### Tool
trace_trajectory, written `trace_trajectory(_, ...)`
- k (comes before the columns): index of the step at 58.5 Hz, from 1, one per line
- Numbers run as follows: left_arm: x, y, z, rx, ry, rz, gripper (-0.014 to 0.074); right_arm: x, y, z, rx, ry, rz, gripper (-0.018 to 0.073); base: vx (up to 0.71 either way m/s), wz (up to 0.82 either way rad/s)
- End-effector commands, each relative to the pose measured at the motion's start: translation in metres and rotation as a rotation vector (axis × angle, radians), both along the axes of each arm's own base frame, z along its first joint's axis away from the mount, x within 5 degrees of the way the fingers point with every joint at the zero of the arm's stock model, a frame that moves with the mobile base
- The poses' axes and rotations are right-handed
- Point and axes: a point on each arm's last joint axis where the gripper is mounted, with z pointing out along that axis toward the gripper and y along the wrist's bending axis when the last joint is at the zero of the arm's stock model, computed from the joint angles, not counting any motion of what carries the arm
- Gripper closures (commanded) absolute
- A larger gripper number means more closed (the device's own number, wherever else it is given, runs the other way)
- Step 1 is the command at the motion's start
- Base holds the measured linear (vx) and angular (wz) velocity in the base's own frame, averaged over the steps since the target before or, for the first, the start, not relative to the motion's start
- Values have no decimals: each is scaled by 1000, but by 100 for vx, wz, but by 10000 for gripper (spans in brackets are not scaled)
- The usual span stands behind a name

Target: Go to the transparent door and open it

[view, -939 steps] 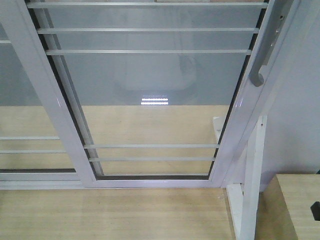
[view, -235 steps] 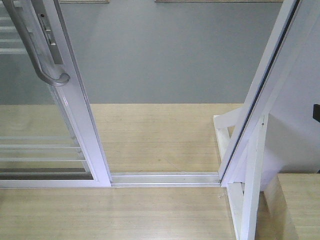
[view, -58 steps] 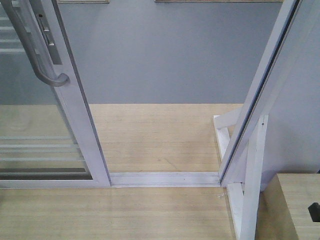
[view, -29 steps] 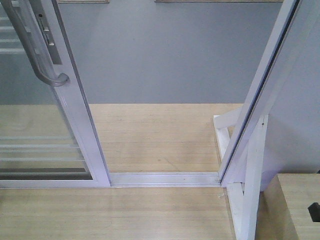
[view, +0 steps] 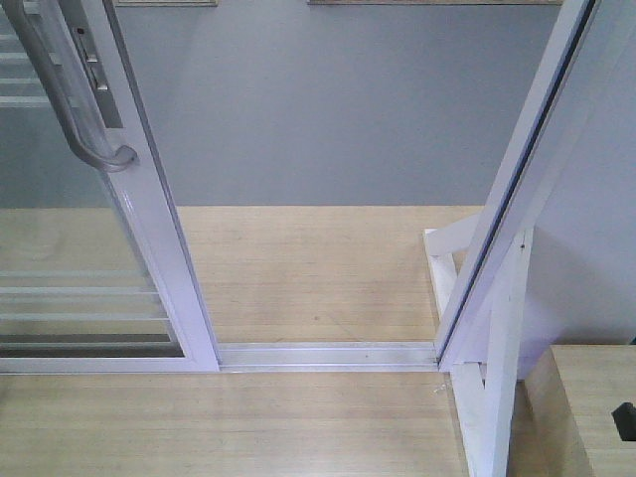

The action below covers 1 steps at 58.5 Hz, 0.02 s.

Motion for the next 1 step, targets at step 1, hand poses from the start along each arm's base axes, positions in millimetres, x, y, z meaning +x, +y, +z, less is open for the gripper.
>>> trace_trajectory(1, 0, -1, -3, -12, -59, -11, 603, -1, 0, 3, -9, -77, -5, 566, 0, 0)
